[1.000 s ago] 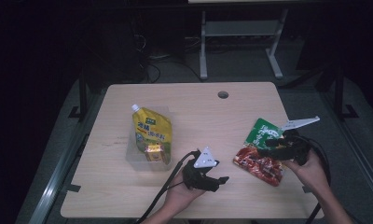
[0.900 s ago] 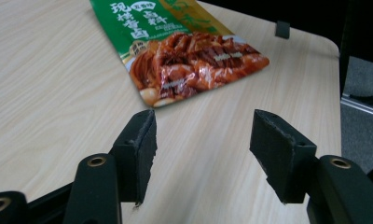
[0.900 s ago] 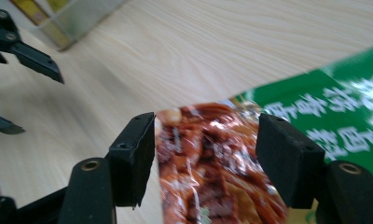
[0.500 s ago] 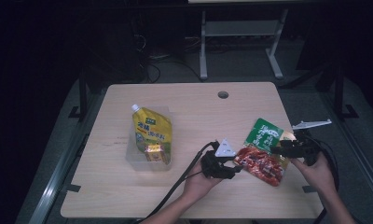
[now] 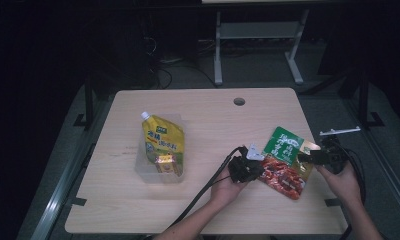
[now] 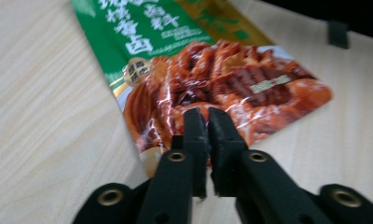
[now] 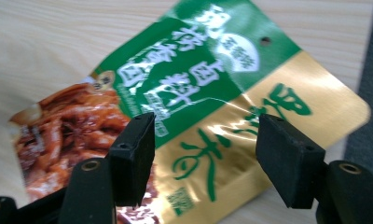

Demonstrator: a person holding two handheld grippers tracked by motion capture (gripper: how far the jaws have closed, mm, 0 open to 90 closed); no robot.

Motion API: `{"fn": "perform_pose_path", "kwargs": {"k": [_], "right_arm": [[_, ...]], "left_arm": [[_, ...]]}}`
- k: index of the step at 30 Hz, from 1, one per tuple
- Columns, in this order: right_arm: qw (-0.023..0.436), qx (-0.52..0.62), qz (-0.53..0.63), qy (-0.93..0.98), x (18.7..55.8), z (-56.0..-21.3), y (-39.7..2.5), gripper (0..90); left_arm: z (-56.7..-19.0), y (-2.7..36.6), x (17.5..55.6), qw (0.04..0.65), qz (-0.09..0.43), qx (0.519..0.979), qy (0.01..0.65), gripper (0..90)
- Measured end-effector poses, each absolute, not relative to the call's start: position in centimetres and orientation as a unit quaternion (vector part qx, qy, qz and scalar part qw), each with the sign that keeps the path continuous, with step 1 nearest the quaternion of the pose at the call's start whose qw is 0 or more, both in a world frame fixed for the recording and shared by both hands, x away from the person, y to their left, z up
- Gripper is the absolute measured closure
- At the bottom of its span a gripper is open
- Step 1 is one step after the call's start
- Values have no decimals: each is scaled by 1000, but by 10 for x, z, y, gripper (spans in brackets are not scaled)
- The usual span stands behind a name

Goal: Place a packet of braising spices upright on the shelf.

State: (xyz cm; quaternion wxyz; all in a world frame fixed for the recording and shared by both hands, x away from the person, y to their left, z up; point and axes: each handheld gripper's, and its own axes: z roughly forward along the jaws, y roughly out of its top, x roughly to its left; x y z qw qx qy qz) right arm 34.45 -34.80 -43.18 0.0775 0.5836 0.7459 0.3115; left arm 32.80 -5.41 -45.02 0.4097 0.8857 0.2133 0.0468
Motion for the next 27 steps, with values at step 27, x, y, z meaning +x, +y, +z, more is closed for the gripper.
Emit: {"fn": "perform_pose_path", "kwargs": {"k": [27], "right_arm": [[79,641,280,710,354,-445,-374,373]], "left_arm": [[-464,-77,333,356,69,907,215,894]]}}
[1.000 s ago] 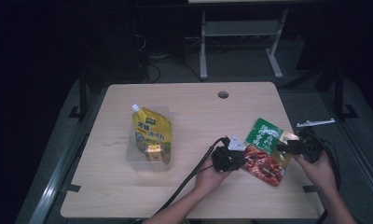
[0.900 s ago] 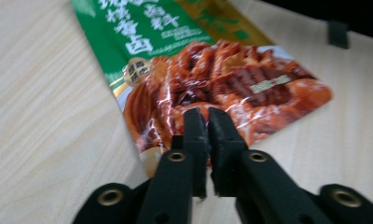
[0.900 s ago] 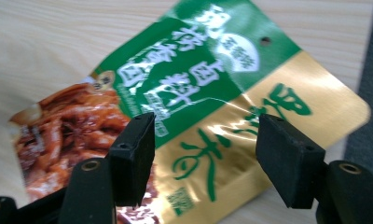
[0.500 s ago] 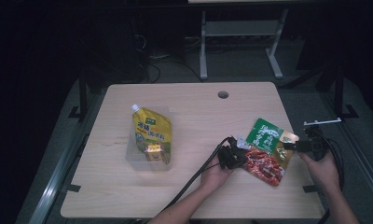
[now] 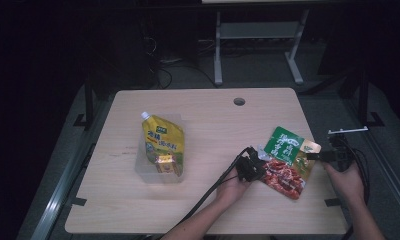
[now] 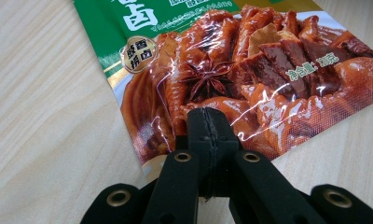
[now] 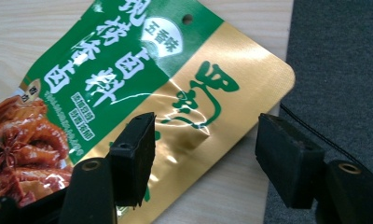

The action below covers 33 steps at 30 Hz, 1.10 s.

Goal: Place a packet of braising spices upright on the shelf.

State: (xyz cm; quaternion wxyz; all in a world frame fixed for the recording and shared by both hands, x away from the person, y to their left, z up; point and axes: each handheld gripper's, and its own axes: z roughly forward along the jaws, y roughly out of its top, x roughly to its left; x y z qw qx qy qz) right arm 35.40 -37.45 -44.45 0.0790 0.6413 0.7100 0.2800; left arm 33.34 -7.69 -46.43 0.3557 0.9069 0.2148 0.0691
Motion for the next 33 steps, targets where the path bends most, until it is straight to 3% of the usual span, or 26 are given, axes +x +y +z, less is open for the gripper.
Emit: {"fn": "perform_pose_path", "kwargs": {"k": [15,33], "right_arm": [[56,641,298,705,354,-448,-373,437],[46,658,283,696,359,-454,-377,437]], "left_arm": [[-465,-77,334,352,67,909,213,894],[-465,-77,333,352,70,909,211,894]]}}
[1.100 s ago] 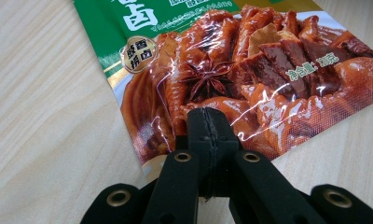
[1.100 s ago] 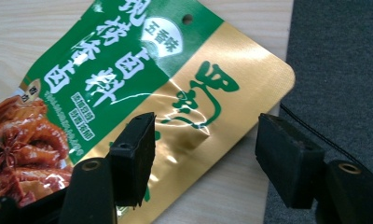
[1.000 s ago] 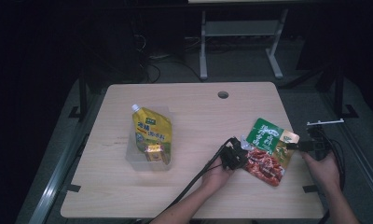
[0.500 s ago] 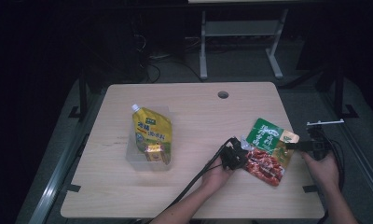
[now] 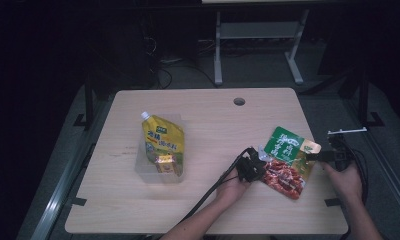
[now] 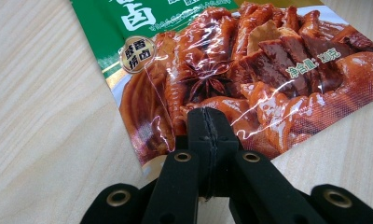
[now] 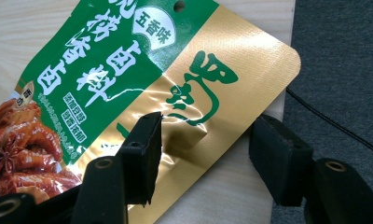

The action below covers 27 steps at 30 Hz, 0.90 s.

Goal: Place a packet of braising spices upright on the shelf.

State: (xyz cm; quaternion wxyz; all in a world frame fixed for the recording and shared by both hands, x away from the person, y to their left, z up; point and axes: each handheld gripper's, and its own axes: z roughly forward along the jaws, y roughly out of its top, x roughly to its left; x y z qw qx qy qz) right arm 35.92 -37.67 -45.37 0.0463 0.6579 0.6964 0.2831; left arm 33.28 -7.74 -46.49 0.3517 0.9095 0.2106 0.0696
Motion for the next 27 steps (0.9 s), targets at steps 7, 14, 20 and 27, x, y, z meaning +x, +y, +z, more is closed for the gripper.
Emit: {"fn": "perform_pose_path", "kwargs": {"k": [7,14,20,27], "right_arm": [[32,646,300,701,357,-452,-374,511],[2,633,322,704,359,-449,-371,590],[-6,631,322,706,360,-454,-369,642],[-9,632,309,710,363,-458,-368,683]], "left_arm": [[-465,-78,332,351,73,910,209,894],[-465,-79,332,350,77,911,203,894],[-465,-80,332,349,77,912,203,894],[-465,-82,331,351,79,910,204,894]]}}
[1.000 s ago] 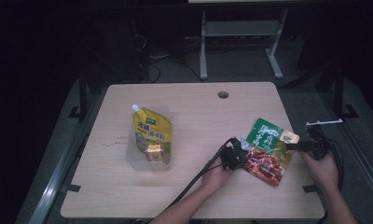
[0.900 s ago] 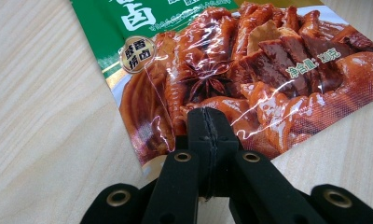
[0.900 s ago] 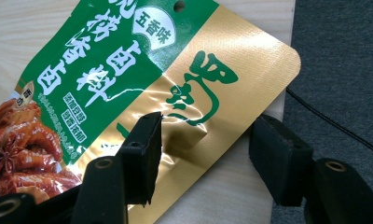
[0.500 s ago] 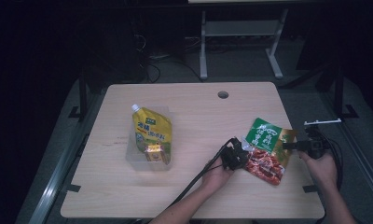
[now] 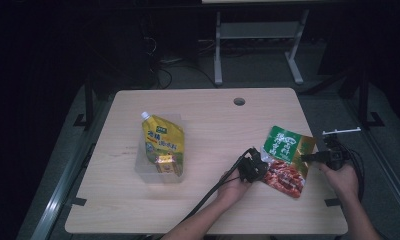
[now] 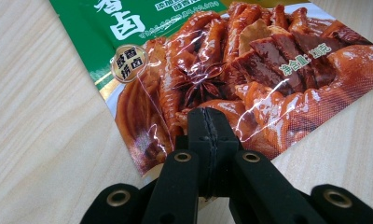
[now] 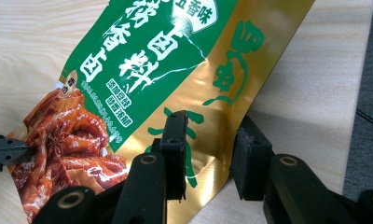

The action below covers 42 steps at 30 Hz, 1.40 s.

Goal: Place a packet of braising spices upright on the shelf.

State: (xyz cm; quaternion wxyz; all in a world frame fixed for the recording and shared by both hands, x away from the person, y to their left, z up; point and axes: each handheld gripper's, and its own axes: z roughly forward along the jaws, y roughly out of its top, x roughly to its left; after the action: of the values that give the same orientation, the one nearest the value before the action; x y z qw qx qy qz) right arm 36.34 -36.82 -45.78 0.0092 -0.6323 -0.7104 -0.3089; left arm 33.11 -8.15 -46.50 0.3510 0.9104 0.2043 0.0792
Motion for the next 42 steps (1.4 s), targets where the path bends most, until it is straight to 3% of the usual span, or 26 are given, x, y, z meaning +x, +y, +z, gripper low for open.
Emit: {"fn": "perform_pose_path", "kwargs": {"k": [3,6,18,30,38,42], "right_arm": [[15,-632,-314,-708,365,-458,-368,686],[12,-617,-325,-717,363,-455,-368,767],[24,-622,-318,-716,372,-459,-360,712],[24,-601,-322,-731,375,-464,-352,889],[23,-589,-335,-735,372,-455,-354,899],[12,-584,-339,-738,367,-449,-352,900]], "left_arm": [[-464,-81,332,347,79,912,201,894],[-464,-82,332,346,82,913,199,894],[-464,-82,332,346,79,913,200,894],[-464,-82,332,347,78,913,201,893],[-465,-81,332,351,84,910,202,886],[-464,-78,332,354,75,908,209,823]]}}
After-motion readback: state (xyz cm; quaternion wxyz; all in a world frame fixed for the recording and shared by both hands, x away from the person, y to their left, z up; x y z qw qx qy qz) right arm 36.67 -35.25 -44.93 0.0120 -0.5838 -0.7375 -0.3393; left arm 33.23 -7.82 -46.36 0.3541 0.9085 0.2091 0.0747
